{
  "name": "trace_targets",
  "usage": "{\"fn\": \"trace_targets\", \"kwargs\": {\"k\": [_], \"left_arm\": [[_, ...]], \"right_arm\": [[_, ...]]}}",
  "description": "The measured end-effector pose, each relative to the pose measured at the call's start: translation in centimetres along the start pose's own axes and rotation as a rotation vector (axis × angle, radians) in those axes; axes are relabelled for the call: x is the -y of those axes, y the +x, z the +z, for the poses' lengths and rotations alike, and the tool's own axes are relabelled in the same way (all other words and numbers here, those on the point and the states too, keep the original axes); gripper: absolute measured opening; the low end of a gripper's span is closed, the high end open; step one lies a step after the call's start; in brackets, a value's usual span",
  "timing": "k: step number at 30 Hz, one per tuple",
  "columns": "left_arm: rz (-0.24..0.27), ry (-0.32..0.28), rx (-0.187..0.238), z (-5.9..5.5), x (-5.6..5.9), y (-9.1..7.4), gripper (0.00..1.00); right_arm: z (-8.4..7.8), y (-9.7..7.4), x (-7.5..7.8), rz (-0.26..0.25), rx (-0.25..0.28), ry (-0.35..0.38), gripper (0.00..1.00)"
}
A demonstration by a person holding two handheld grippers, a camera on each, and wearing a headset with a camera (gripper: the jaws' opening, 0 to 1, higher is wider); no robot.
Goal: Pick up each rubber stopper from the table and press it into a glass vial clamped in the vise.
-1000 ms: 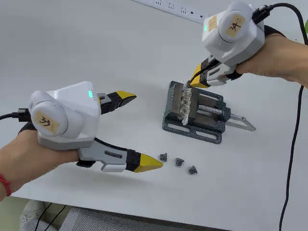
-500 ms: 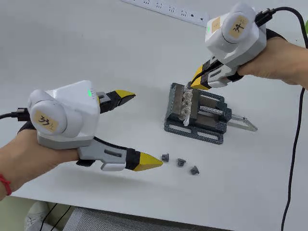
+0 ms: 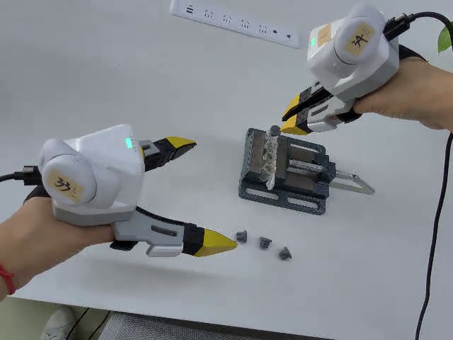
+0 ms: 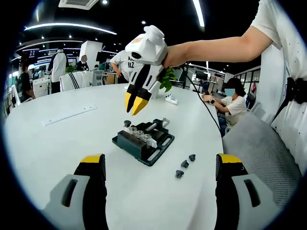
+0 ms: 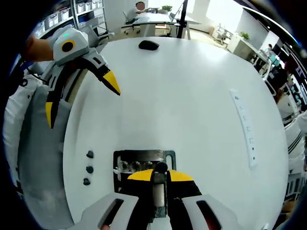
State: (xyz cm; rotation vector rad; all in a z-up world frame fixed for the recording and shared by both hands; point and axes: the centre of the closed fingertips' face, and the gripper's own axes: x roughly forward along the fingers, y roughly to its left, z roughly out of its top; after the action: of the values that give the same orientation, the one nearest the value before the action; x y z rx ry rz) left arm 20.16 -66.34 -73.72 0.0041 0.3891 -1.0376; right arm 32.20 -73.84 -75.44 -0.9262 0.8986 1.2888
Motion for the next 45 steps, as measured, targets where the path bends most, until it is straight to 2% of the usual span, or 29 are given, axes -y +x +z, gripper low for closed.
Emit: {"fn": "trace_targets", "kwargs": {"k": [8, 12, 23, 30, 36, 41, 45], "left_arm": [[0.008, 0.022, -0.007, 0.7, 0.1, -0.4, 0.96], [0.010, 0.026, -0.006, 1.1, 0.3, -0.7, 0.98], [0.016, 0.069, -0.040, 1.5, 0.5, -1.5, 0.99], [0.017, 0.088, -0.060, 1.2, 0.3, -2.0, 0.99], [0.014, 0.099, -0.073, 1.1, 0.6, -2.1, 0.99], [0.013, 0.106, -0.078, 1.2, 0.9, -2.1, 0.99], [0.010, 0.112, -0.084, 1.2, 1.0, -2.1, 0.99]], "right_arm": [[0.2, -2.4, -0.4, -0.035, 0.063, 0.030, 0.11], [-0.1, -3.5, -0.7, -0.063, 0.093, 0.051, 0.14], [-1.4, -6.2, -2.4, -0.122, 0.175, 0.101, 0.24], [-2.8, -7.4, -4.2, -0.154, 0.235, 0.157, 0.29], [-5.1, -7.5, -5.8, -0.178, 0.265, 0.216, 0.34], [-6.8, -7.5, -7.5, -0.178, 0.297, 0.268, 0.38], [-7.6, -7.3, -8.7, -0.179, 0.317, 0.298, 0.44]]}}
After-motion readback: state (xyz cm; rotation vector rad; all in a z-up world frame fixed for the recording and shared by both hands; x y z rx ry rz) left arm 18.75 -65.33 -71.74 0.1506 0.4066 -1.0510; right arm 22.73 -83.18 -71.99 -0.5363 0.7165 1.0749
